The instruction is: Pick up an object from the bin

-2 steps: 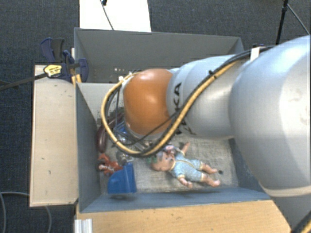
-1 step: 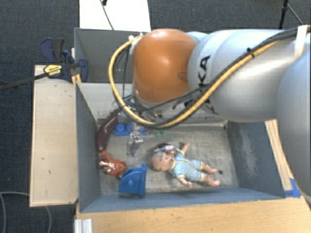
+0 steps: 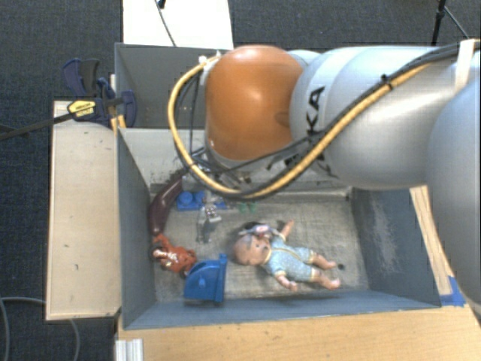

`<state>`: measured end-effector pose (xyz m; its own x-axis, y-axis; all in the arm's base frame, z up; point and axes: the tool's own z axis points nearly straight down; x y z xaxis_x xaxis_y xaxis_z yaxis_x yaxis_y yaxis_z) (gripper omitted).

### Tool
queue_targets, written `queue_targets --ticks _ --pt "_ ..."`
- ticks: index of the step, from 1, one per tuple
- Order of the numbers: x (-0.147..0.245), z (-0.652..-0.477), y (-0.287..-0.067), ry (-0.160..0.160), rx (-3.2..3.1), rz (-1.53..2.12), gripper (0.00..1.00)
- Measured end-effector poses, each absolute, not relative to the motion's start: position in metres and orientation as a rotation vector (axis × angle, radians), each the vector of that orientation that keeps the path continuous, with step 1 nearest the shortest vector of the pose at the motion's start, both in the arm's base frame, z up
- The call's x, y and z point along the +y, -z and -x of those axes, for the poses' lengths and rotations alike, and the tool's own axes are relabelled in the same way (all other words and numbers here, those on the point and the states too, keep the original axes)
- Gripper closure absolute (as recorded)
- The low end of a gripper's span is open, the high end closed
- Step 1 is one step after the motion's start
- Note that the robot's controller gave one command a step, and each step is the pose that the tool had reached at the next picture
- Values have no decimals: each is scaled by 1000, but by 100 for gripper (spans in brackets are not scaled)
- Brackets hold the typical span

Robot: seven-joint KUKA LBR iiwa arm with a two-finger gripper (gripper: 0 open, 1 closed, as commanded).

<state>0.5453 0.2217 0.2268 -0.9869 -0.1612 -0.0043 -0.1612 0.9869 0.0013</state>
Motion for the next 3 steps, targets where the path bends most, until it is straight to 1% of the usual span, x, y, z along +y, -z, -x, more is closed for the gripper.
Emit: queue_targets --ticks 1,2,3 --pt "220 -528 -217 -2 3121 324 0" --pt "207 -546 -171 -6 3111 349 0" --pt "208 -560 -102 -2 3094 500 0"
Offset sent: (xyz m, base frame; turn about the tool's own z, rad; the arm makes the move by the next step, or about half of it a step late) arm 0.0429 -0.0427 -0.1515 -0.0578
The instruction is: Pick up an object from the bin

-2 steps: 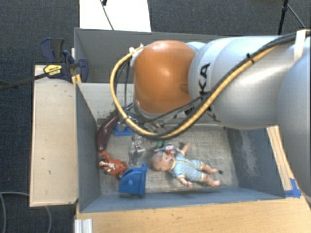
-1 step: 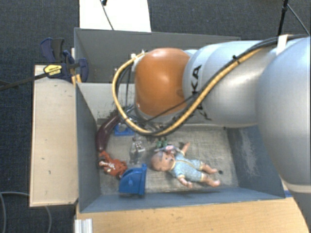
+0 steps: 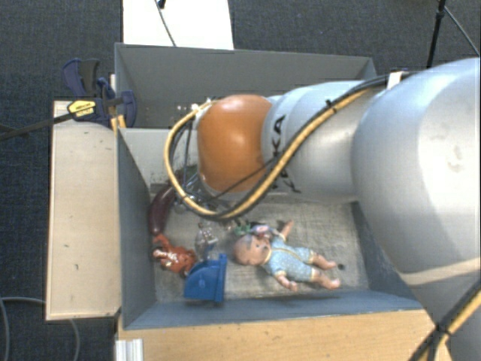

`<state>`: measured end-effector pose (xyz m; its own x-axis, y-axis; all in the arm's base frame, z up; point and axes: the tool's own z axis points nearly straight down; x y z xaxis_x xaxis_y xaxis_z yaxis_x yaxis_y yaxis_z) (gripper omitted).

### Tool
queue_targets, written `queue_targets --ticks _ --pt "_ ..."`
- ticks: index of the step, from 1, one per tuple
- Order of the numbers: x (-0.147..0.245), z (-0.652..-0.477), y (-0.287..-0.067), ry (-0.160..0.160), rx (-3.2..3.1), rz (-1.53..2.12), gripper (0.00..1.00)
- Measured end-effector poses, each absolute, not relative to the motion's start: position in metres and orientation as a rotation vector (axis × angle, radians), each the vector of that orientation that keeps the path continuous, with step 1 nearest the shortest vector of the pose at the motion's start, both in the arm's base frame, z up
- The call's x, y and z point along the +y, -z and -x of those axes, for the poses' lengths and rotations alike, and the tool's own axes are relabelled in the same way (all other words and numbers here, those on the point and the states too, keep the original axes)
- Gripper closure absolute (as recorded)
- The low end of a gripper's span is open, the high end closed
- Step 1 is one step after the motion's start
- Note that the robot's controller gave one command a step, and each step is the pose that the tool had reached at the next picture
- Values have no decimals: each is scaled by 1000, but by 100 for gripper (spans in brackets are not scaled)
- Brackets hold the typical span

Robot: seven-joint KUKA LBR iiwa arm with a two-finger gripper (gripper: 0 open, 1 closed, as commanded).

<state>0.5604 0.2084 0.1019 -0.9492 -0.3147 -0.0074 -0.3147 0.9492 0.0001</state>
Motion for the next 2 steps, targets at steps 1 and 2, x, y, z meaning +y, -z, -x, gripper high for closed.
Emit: queue_targets --ticks 1,2 --pt "194 -564 -72 -3 3046 748 100" --pt "193 -563 -71 -3 3050 743 0"
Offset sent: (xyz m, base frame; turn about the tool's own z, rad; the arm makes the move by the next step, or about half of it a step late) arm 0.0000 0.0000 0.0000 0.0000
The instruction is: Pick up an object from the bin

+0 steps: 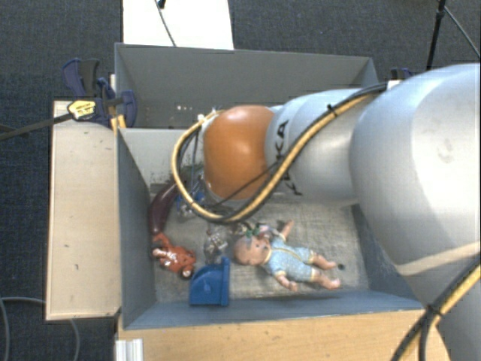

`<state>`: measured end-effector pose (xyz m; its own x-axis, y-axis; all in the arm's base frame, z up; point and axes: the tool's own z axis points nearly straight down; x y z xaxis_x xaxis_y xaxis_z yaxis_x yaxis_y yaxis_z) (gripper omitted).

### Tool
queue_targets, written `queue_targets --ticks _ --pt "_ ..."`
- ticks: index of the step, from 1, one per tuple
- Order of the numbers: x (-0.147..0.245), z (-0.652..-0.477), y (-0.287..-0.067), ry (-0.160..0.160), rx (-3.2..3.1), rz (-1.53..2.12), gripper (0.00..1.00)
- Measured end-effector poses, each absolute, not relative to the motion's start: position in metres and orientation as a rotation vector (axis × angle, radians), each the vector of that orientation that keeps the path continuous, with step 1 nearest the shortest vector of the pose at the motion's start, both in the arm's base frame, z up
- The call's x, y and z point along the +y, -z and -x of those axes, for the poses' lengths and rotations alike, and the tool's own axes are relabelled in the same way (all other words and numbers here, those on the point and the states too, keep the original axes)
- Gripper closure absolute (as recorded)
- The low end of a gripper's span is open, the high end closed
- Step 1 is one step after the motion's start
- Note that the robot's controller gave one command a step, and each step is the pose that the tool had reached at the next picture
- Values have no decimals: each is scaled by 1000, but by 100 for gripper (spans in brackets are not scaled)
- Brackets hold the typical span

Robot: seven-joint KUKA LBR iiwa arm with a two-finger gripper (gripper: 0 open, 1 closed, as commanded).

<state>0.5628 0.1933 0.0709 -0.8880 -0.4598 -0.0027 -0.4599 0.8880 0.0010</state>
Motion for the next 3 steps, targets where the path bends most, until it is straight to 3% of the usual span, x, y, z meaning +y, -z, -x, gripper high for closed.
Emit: queue_targets --ticks 1,2,3 --pt "193 -563 -71 -2 3050 742 0" --pt "253 -491 -71 -3 2862 1289 100" --pt "253 -492 -71 -3 2866 1282 100"
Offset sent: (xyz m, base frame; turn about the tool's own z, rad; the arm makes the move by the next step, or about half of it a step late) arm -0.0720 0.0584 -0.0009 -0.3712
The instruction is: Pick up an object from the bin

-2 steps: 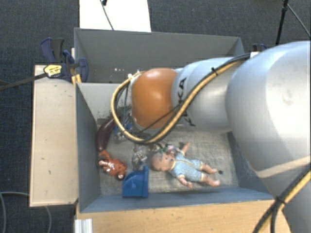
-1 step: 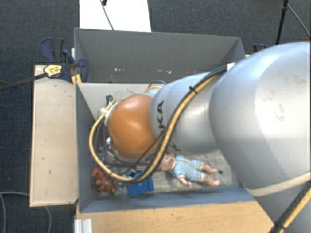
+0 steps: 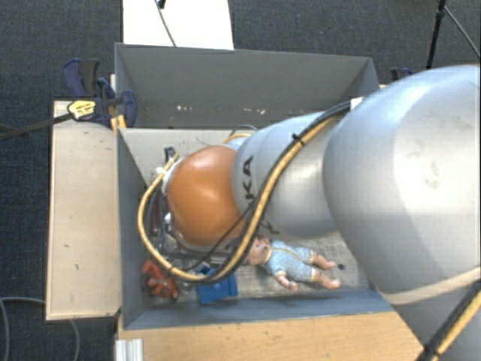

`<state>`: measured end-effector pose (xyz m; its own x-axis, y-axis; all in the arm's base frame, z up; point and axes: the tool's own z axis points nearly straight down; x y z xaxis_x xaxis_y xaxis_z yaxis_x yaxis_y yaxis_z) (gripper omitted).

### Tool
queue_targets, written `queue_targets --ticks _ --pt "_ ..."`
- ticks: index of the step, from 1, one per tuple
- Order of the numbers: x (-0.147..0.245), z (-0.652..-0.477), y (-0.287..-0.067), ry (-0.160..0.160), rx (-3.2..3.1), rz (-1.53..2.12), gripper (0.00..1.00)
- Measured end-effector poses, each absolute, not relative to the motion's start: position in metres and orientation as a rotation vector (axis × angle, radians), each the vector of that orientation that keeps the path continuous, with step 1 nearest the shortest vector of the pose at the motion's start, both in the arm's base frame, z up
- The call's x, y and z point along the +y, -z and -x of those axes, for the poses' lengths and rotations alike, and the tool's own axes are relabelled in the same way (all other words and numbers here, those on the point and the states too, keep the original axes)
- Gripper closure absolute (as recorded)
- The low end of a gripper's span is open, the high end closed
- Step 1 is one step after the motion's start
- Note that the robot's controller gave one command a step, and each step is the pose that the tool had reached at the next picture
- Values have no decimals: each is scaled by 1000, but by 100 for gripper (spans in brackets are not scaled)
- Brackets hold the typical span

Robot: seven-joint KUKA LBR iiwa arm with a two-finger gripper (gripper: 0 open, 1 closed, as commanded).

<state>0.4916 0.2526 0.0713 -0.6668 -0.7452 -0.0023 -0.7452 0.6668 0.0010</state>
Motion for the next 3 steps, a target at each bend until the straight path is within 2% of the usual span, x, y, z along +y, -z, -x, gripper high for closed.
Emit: queue_targets --ticks 3 --pt "252 -492 -71 -3 2873 1269 100"
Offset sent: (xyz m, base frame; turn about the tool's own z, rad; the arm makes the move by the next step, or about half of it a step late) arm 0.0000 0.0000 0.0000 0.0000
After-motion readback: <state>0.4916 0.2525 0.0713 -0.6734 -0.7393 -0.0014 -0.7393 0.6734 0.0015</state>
